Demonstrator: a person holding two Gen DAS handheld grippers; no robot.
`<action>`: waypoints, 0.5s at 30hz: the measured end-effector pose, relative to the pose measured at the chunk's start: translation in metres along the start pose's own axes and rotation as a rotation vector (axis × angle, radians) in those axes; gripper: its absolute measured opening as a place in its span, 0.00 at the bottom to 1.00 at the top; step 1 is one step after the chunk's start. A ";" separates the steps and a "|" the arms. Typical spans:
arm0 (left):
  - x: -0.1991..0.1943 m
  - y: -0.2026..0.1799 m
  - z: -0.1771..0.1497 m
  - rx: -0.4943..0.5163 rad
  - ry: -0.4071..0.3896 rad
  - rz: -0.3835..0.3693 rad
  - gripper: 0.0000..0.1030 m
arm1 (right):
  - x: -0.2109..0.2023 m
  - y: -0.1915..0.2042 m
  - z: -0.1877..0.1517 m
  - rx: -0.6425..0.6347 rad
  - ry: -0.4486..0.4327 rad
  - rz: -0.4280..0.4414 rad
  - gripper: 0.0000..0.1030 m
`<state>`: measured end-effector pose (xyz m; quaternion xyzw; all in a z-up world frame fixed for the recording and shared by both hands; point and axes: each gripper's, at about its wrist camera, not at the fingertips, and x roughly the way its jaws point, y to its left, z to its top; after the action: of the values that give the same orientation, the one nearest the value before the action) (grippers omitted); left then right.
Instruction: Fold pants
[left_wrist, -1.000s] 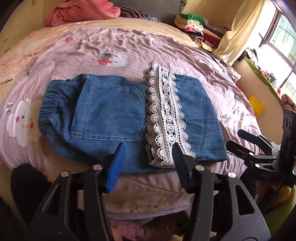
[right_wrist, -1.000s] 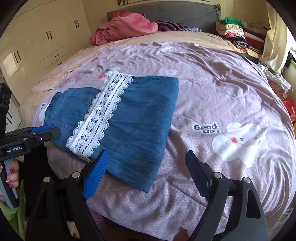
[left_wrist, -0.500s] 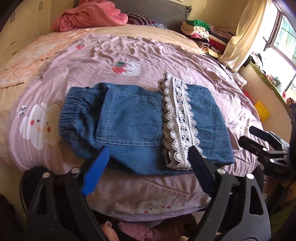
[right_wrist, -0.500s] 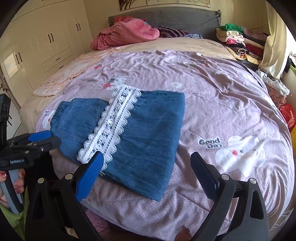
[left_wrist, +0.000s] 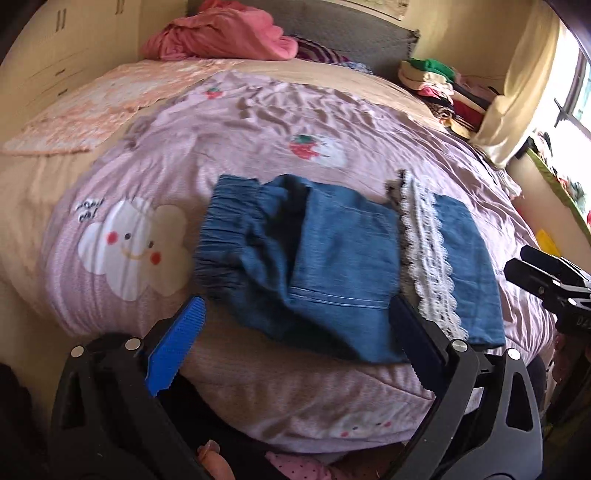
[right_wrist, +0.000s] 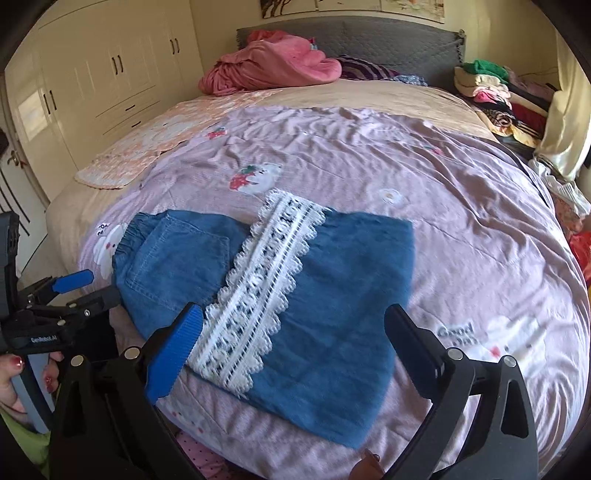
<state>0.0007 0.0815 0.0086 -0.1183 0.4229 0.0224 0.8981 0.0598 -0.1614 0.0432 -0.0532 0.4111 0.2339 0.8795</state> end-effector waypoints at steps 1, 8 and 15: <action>0.002 0.005 0.000 -0.011 0.005 0.003 0.90 | 0.003 0.003 0.004 -0.006 -0.001 0.006 0.95; 0.010 0.031 0.000 -0.073 0.023 0.009 0.90 | 0.023 0.023 0.030 -0.042 0.010 0.040 0.95; 0.018 0.056 -0.001 -0.139 0.043 0.001 0.90 | 0.043 0.050 0.053 -0.120 0.023 0.089 0.95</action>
<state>0.0040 0.1342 -0.0168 -0.1807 0.4396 0.0495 0.8784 0.0979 -0.0859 0.0503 -0.0900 0.4084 0.2963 0.8586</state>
